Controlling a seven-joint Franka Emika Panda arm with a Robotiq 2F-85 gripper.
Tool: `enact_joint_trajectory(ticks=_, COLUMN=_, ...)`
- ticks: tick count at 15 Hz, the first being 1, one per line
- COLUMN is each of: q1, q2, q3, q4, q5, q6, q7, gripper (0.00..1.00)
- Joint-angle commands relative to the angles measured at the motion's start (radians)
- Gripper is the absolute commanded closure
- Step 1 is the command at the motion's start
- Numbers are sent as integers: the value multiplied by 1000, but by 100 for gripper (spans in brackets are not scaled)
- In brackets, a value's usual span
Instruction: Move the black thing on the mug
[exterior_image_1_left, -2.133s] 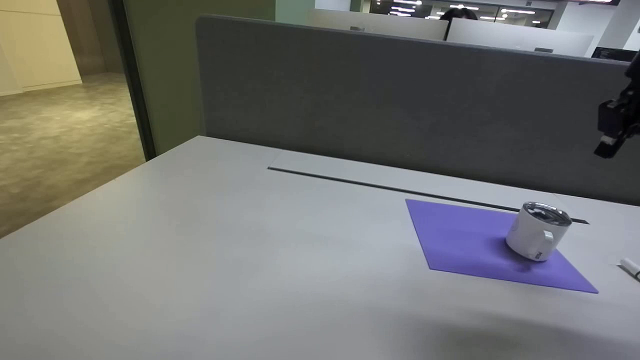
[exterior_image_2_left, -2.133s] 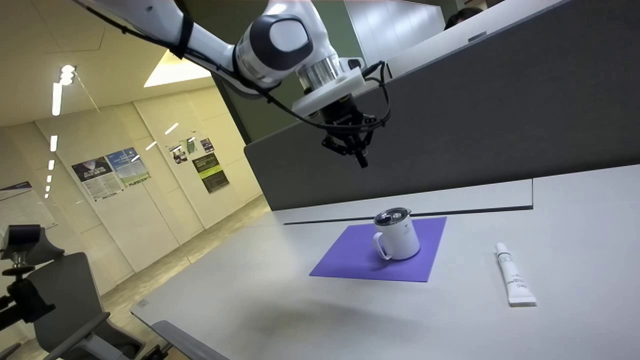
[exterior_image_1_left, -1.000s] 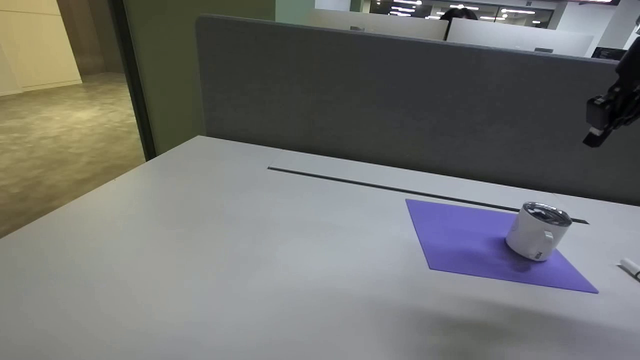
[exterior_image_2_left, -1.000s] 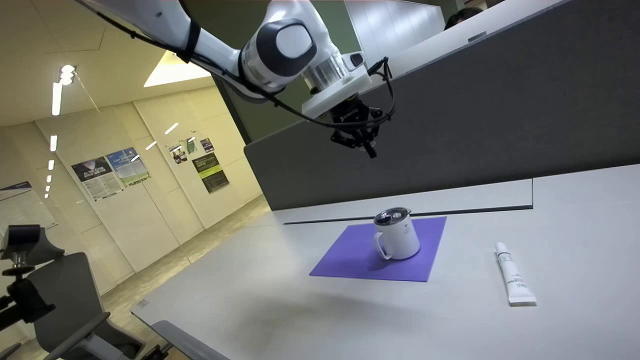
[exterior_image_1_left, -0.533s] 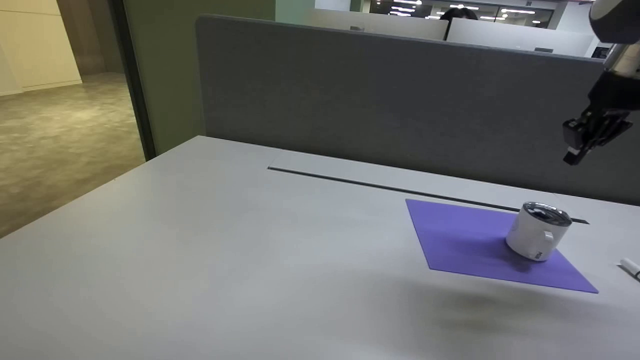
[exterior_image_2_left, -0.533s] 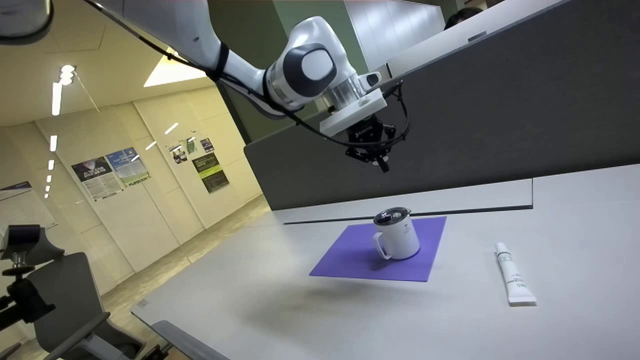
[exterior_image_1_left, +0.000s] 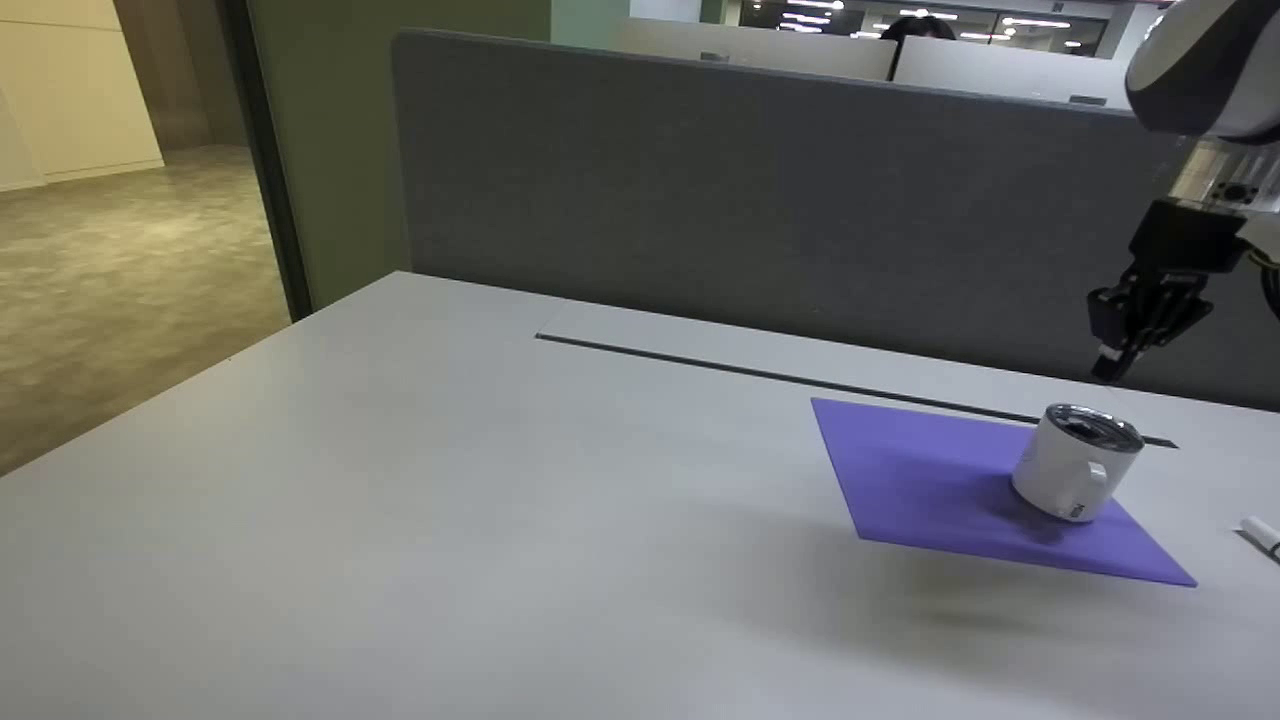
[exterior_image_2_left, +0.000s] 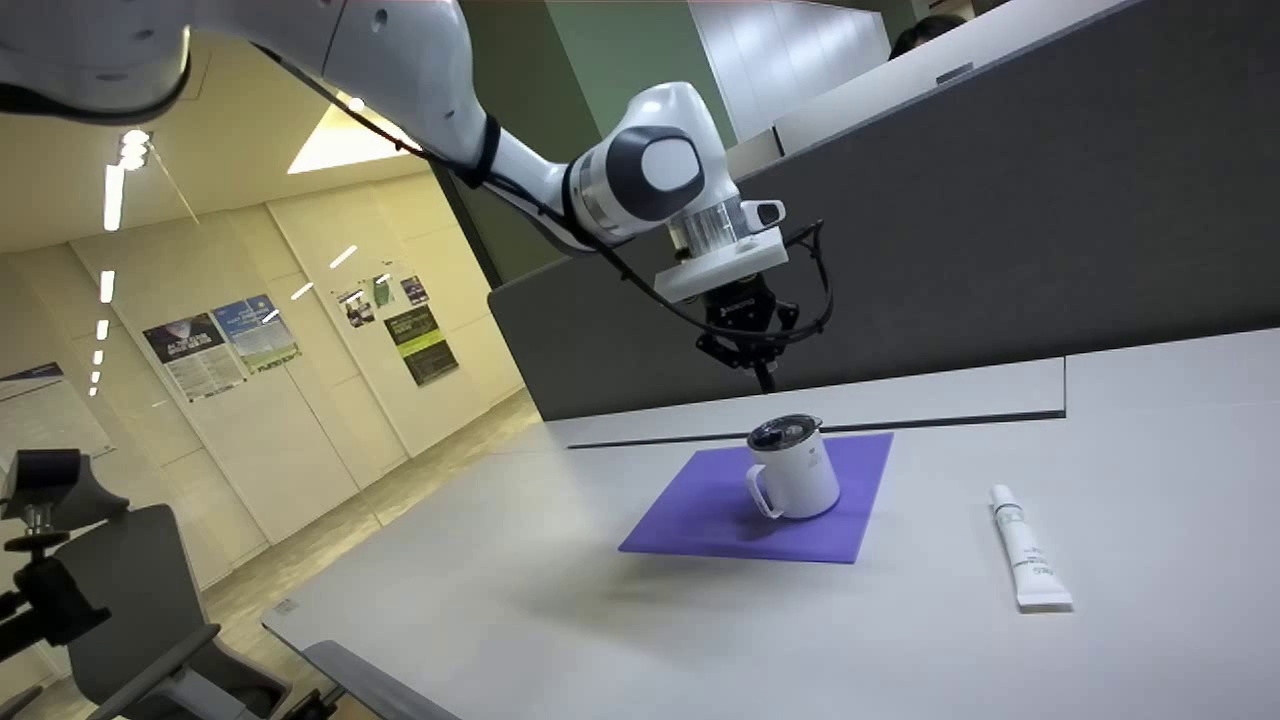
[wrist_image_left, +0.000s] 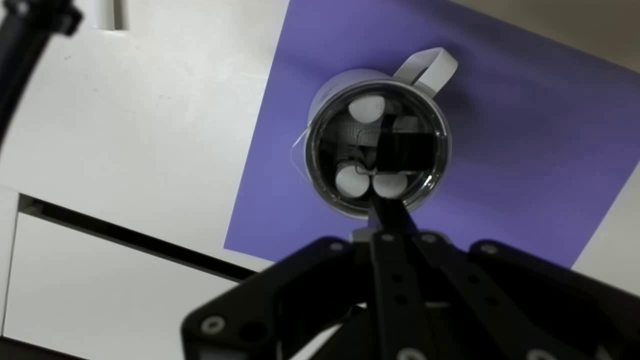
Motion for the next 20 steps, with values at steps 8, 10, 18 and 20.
enact_joint_trajectory(ticks=8, q1=-29, q2=125, q3=42, q4=111, q5=-2, q6=-71, q7=40, gripper=100)
enact_joint_trajectory(ticks=10, q1=-25, q2=116, q3=46, q4=100, q5=-6, q6=-72, q7=39, gripper=100)
enact_joint_trajectory(ticks=18, q1=-15, q2=109, q3=48, q4=79, q5=-21, q6=-70, q7=45, gripper=100)
enact_joint_trajectory(ticks=20, q1=-12, q2=106, q3=43, q4=69, q5=-29, q6=-67, q7=47, gripper=100)
